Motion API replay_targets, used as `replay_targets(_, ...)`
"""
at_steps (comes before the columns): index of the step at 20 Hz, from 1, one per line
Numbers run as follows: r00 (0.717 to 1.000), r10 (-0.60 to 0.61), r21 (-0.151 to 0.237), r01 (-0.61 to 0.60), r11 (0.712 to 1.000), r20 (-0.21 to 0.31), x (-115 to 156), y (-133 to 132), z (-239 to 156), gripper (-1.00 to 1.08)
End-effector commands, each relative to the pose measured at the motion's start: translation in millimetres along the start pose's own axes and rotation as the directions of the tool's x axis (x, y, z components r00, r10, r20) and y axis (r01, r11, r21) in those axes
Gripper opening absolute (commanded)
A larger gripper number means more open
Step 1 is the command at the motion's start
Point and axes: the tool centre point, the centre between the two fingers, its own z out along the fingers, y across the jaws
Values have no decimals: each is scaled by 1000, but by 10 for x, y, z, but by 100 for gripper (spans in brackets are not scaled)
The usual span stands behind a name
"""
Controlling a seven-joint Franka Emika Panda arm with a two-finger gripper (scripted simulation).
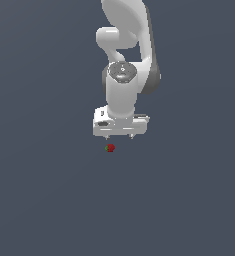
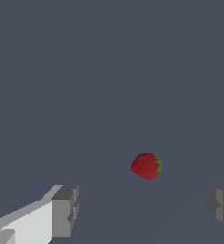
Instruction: Pick up the object and move it to a goal position.
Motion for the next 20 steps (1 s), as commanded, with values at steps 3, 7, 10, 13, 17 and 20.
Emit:
replay_targets(3, 1000, -3, -1, 3, 1000, -2, 1, 1, -4, 100)
replay_targets(7, 1000, -23, -12, 23, 1000, -14, 11, 8, -37, 100)
replay_targets(10, 999, -34, -19, 34, 999, -22, 18, 12, -61, 100)
replay_targets(13, 999, -35, -20, 34, 999, -23, 19, 11, -65, 100)
replay_targets(17, 999, -45, -20, 45, 999, -22, 16, 17, -52, 100)
replay_targets(20, 997, -68, -21, 67, 998, -21, 12, 28, -32, 100)
